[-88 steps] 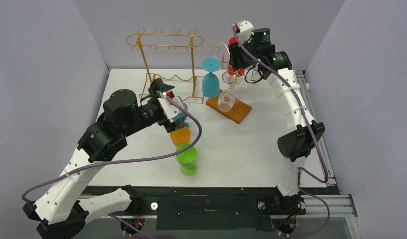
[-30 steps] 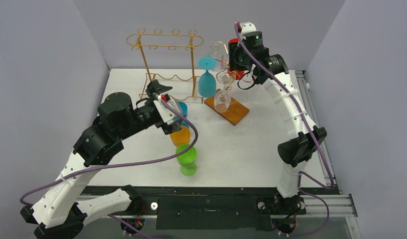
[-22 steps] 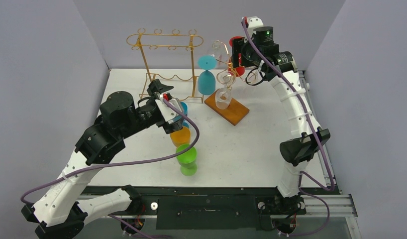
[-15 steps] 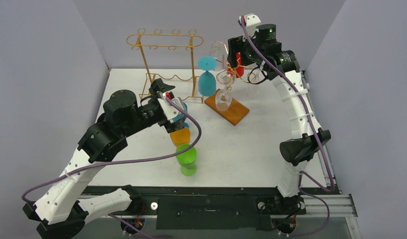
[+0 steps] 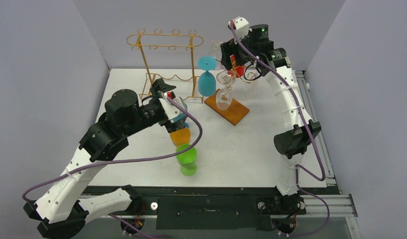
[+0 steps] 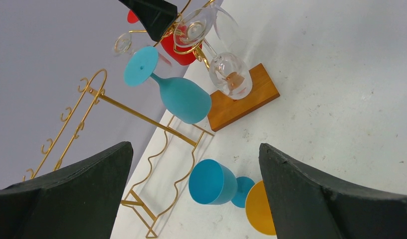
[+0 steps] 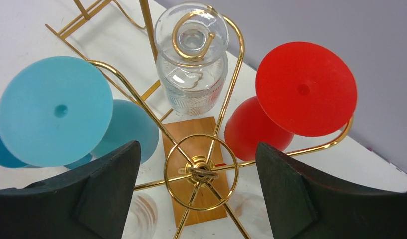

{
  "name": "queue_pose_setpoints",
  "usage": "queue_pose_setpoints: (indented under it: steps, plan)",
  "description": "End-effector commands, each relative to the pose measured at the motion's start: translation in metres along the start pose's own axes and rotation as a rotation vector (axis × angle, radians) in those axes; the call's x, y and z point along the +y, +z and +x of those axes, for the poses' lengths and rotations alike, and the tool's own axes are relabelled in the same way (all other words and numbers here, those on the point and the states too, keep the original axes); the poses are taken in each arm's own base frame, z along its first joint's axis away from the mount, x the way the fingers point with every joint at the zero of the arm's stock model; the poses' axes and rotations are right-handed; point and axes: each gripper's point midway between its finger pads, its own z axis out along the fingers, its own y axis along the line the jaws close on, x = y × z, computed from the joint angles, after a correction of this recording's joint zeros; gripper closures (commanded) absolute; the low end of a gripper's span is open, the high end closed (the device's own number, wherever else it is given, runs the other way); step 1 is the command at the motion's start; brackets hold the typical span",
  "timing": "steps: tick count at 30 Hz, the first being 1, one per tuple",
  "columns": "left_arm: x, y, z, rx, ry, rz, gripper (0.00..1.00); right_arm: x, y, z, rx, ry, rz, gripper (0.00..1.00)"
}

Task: Place the wine glass upside down on the wine glass rack
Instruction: Adjust the wine rack at the center of the board.

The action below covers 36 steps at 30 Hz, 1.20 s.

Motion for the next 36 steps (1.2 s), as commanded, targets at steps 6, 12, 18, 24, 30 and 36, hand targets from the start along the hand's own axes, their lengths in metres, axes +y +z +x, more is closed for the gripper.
queue_pose_setpoints:
  steps: [6,12,18,24,30,36]
  plan:
    - [0.005,-0.01,-0.014,-0.057,0.014,-0.021,0.04,-0.004,0.008,-0.012,-0.047,-0.053,-0.006,0.19]
    - [0.005,-0.014,-0.018,-0.069,0.005,-0.02,0.04,-0.006,0.02,-0.005,-0.028,-0.067,-0.014,0.18]
    - [0.004,-0.016,-0.019,-0.073,0.003,-0.019,0.04,-0.005,0.028,0.011,0.021,-0.082,-0.039,0.19]
    - [0.004,-0.016,-0.019,-0.077,0.004,-0.02,0.04,-0.01,0.028,0.016,0.035,-0.069,-0.011,0.28]
    - [0.004,-0.017,-0.019,-0.08,0.002,-0.022,0.04,-0.014,0.024,0.014,0.028,-0.048,0.015,0.41]
    - [0.004,-0.018,-0.02,-0.083,0.001,-0.025,0.04,-0.02,0.021,0.019,0.041,-0.024,0.051,0.55]
